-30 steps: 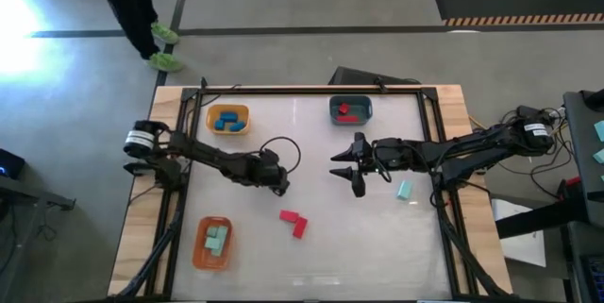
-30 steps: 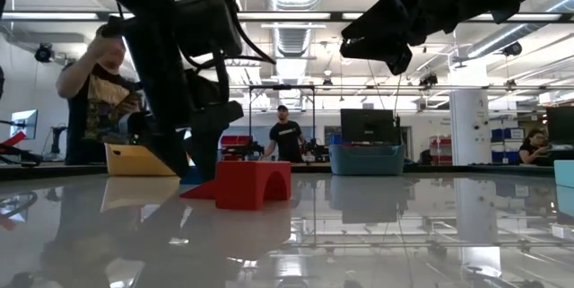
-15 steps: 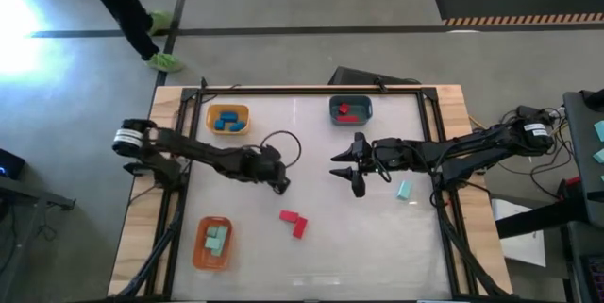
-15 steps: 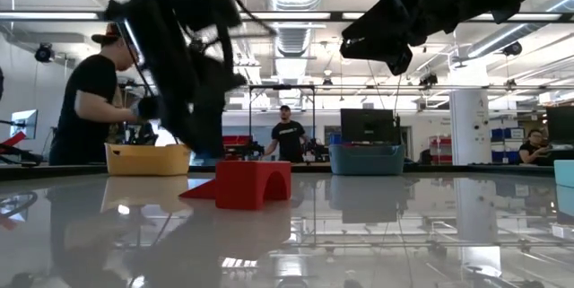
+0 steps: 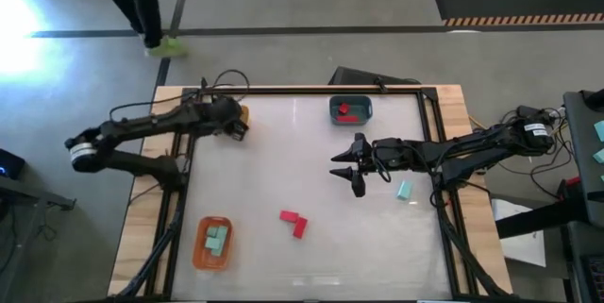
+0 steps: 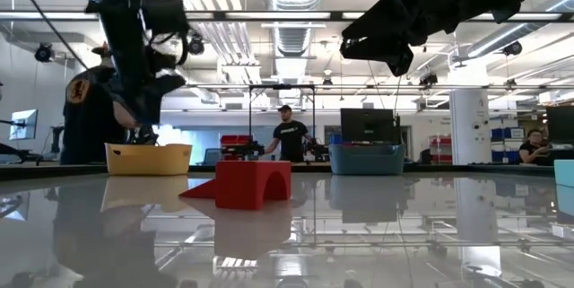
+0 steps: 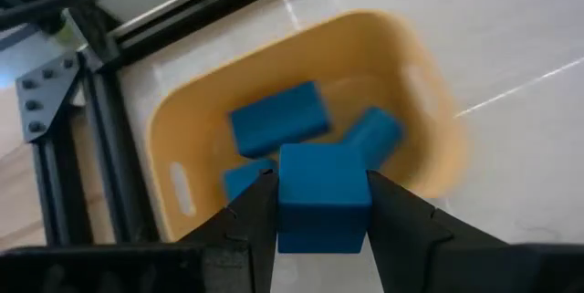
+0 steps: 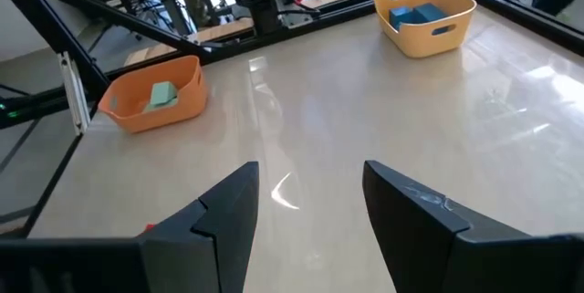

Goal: Sort & place blocks by color
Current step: Put the blue block into the yellow bin, then put the right red block into the blue bin

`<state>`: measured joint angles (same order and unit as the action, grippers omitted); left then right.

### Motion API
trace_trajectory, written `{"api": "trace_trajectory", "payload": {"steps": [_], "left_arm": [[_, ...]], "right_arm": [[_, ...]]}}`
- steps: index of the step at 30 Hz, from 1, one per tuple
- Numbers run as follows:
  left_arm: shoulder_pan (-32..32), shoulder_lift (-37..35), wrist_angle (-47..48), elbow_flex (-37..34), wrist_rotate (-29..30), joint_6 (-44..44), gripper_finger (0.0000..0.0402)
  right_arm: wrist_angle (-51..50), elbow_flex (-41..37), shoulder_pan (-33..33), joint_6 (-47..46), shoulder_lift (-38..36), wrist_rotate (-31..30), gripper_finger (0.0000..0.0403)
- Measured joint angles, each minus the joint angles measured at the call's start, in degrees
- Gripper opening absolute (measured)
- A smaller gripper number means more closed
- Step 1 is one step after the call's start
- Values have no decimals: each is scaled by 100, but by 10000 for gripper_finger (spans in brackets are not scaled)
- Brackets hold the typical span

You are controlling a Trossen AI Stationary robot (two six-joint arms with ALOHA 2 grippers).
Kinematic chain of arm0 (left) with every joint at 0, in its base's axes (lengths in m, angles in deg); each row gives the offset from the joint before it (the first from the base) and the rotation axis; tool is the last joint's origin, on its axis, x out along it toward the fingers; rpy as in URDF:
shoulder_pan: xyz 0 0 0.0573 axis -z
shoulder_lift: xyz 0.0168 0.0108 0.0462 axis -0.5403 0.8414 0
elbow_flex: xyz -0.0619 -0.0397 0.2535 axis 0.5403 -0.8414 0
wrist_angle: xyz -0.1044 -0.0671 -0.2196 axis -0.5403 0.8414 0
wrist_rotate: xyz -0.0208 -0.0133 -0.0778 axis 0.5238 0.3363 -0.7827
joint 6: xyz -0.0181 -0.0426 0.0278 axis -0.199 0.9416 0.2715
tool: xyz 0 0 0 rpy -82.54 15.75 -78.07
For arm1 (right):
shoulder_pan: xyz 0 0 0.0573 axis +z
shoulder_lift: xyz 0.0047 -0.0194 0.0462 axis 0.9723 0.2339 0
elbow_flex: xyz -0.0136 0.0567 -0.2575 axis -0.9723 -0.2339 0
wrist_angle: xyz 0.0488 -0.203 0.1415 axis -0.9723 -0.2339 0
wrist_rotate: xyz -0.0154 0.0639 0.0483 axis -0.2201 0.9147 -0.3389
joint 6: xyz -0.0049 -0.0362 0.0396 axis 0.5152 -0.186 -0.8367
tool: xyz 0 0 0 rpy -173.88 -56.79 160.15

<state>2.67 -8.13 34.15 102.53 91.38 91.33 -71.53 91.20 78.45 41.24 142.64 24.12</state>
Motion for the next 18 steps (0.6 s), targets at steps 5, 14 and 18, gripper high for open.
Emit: {"api": "trace_trajectory", "payload": {"steps": [5,14,18], "left_arm": [[-494,-66,-596,-274,-261,-323,119],[-431,-106,-775,-241,-251,-399,261],[-309,-145,-916,-241,-258,-325,268]], "right_arm": [[4,0,0,-28,0,-2,187],[-37,0,0,-102,0,-2,187],[-137,0,0,-151,1,-4,187]]}}
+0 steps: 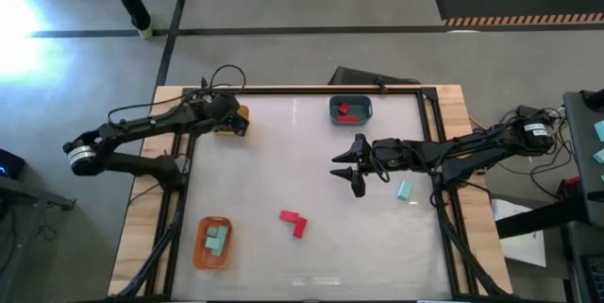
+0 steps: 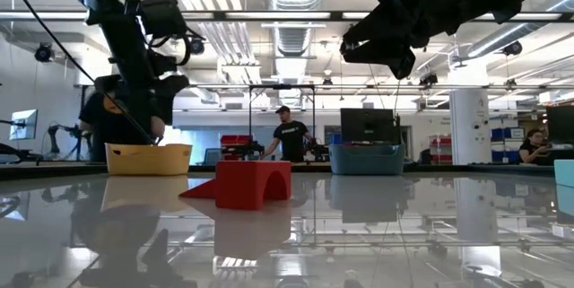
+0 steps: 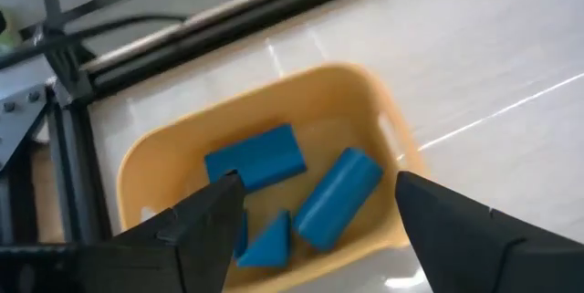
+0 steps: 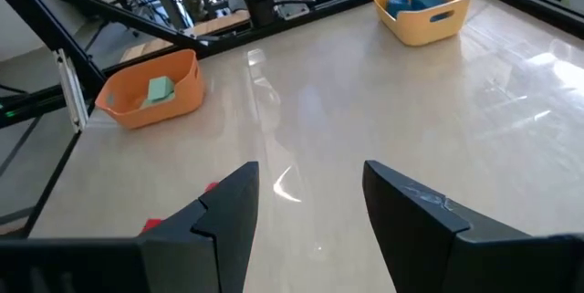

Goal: Sort & place blocks by color
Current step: Put the right red block into the blue bin

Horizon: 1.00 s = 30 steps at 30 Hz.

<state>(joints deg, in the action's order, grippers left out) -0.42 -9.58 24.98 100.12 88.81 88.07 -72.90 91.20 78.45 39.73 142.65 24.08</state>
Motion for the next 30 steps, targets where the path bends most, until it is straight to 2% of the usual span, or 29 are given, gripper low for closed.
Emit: {"api": "trace_trajectory", "payload": {"steps": [6,20,30], "left_arm": [[382,-72,-420,60,0,37,270],[2399,-76,-2172,39,-9,2,271],[2997,-71,-2555,7,-7,8,272]], "right_arm": [[-10,0,0,-132,-1,0,187],[-473,0,2,-885,0,4,187],[-482,2,42,-1141,1,11,187]]}}
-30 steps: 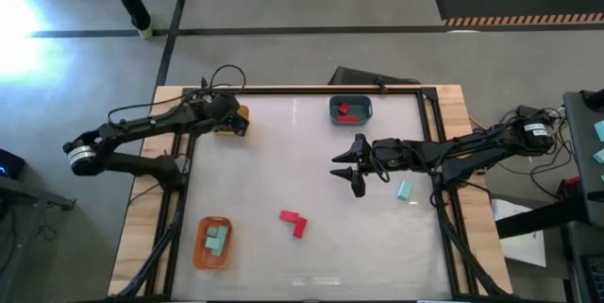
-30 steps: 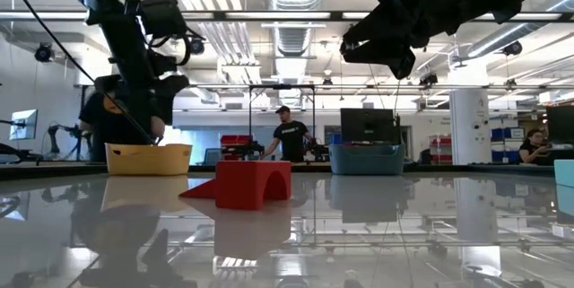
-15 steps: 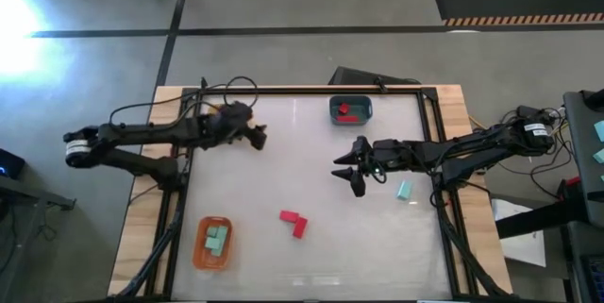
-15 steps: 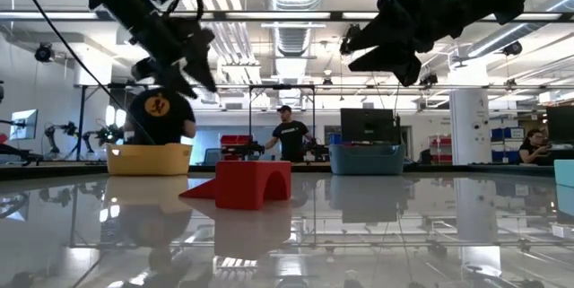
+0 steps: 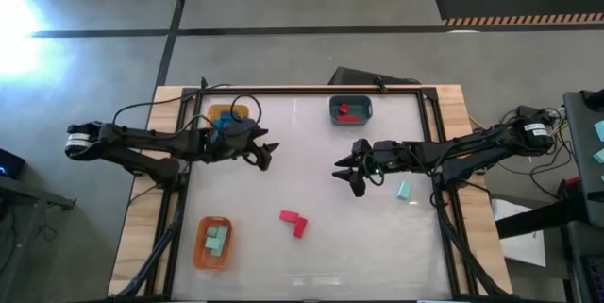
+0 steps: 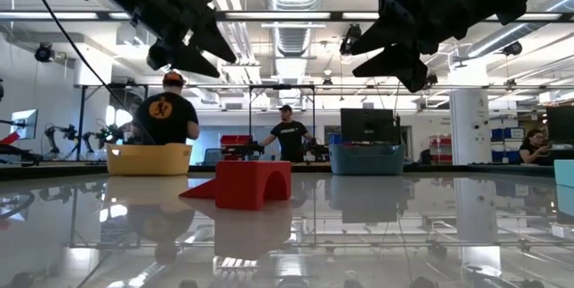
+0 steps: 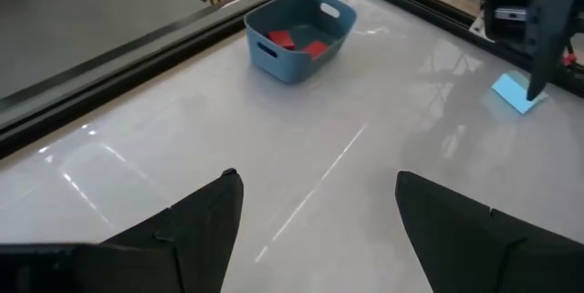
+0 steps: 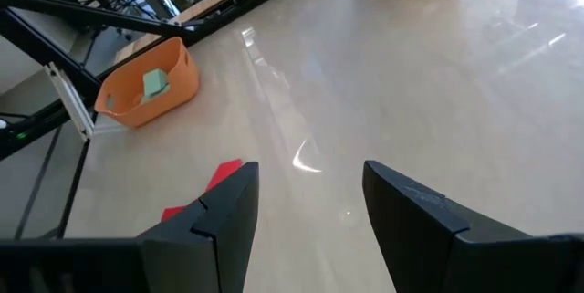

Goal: Sort & place blocks by color
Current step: Put the right red block into the blue bin

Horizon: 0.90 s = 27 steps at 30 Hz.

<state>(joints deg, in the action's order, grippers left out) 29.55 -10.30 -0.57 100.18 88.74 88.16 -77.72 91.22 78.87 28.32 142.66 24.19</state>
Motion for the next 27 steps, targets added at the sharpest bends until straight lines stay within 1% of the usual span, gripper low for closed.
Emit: {"api": "trace_trajectory", "payload": {"steps": [10,12,13,15,17,22,24,26,27], "left_arm": [[33,0,2,-2,3,7,272],[33,1,3,-4,3,8,272],[33,2,0,-4,4,10,272],[29,2,-33,-4,4,17,272],[29,2,-99,-4,1,-2,272],[31,9,-121,-4,-7,-141,272],[33,9,-122,-4,-9,-157,272],[34,9,-120,-7,-14,-154,272],[39,9,-120,-7,-22,-134,272]], "right_arm": [[9,0,0,-34,0,0,187],[-141,74,0,-285,0,5,187],[-411,208,1,-458,0,74,187],[-1350,618,75,-775,0,392,183],[-2581,1099,312,-1127,81,556,176],[-5568,2331,967,-1868,565,606,154],[-6668,2781,1170,-1897,825,608,147],[-7417,3102,1351,-1747,1106,606,145],[-7507,3235,1402,-1698,1224,608,146]]}}
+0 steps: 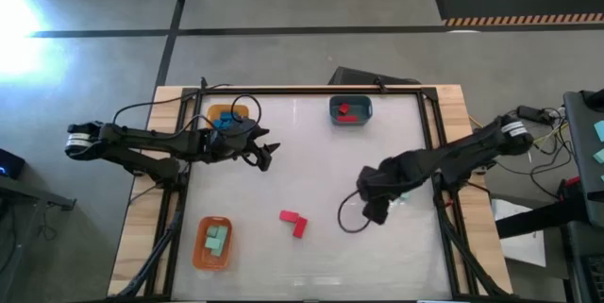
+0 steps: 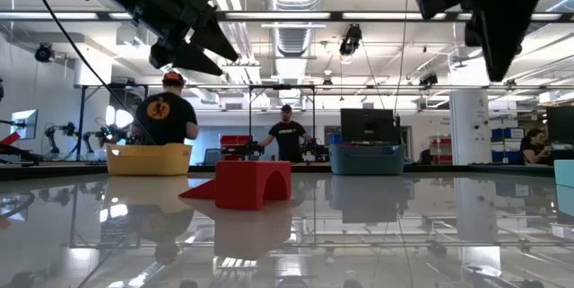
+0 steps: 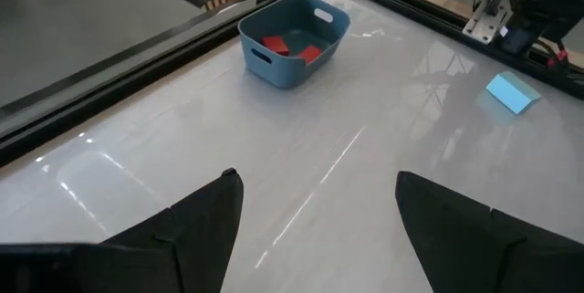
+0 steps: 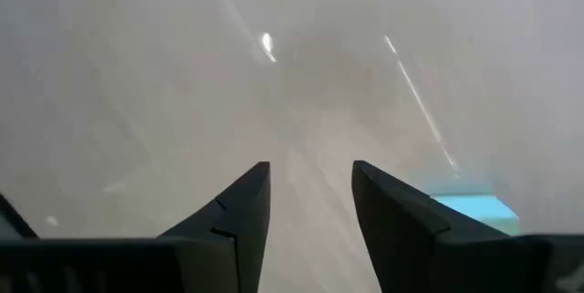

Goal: Sort & place blocks by color
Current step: Put the right red block into the blue bin

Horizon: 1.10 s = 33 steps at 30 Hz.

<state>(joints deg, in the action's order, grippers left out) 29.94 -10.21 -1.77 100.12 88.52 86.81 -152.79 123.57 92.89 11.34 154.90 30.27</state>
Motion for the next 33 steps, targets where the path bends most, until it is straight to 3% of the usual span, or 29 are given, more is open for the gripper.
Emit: {"api": "trace_trajectory", "payload": {"steps": [4,6,9,13,16,22,26,30,33], "left_arm": [[43,0,-2,0,-28,-44,272],[63,0,-4,-4,-36,-250,272],[145,0,4,-20,-119,-435,272],[316,0,-2,-20,-296,-434,272],[381,0,-2,-20,-335,-436,272],[396,0,-3,-20,-336,-451,272],[393,0,-10,-20,-334,-576,272],[391,-5,-137,-20,-334,-862,272],[391,-7,-200,-20,-334,-908,272]], "right_arm": [[739,451,46,799,413,-449,170],[1398,530,205,1951,627,-935,187],[2563,520,552,4002,954,-1136,208],[3755,611,578,5213,1560,-1308,218],[4074,855,484,5738,2078,-1094,219],[4100,1365,143,6409,2878,-72,219],[4094,1598,-44,6914,3155,80,219],[4148,1761,-276,7089,3428,794,219],[4177,1843,-371,7187,3667,994,219]]}}
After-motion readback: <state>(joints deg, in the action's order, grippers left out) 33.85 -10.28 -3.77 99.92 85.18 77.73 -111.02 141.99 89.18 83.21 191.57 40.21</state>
